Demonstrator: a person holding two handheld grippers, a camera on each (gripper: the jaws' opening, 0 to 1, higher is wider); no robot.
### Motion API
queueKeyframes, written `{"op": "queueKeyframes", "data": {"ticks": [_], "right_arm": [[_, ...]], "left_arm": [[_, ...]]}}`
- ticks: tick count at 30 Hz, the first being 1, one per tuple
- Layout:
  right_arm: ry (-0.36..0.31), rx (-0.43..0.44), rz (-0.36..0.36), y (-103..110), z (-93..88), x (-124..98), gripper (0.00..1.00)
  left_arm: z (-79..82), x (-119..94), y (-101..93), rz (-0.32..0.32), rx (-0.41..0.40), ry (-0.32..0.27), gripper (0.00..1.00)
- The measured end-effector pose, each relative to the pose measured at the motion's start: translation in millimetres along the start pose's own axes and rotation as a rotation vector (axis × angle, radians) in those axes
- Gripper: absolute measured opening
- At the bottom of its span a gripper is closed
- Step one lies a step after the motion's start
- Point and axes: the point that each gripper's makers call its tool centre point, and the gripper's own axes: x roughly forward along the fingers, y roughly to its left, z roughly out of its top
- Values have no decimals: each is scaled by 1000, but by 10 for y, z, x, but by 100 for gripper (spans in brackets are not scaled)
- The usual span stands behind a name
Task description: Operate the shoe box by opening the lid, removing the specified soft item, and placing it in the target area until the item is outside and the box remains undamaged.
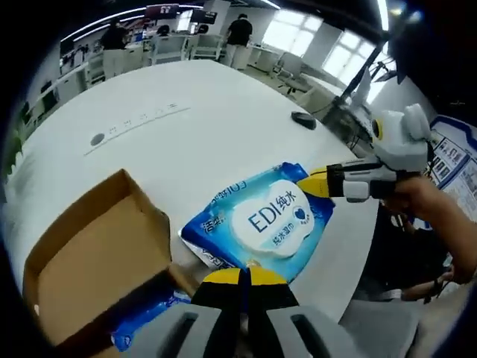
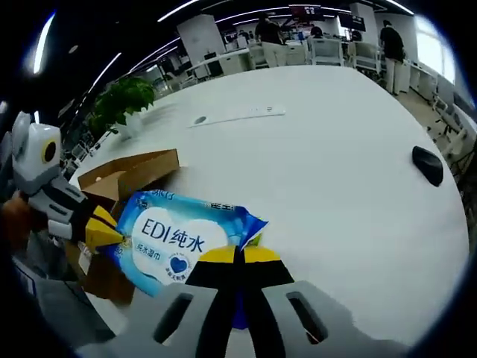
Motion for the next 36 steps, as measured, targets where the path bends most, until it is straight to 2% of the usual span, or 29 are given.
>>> {"op": "queueKeyframes", "data": {"ticks": [14,21,29,36], "right_arm": [[29,-5,-6,-51,-92,287,0],[43,12,-16,-92,-190,357,0],[32,25,-18,-89,-191,369,0],[41,47,-24,-93,-196,376,0]], "left_arm": [[-18,119,75,62,121,80,0],[-45,180,74,80,172,114,0],[-108,218,91,95,225,155,1],[-130,207,88,96,245,166,2]]}}
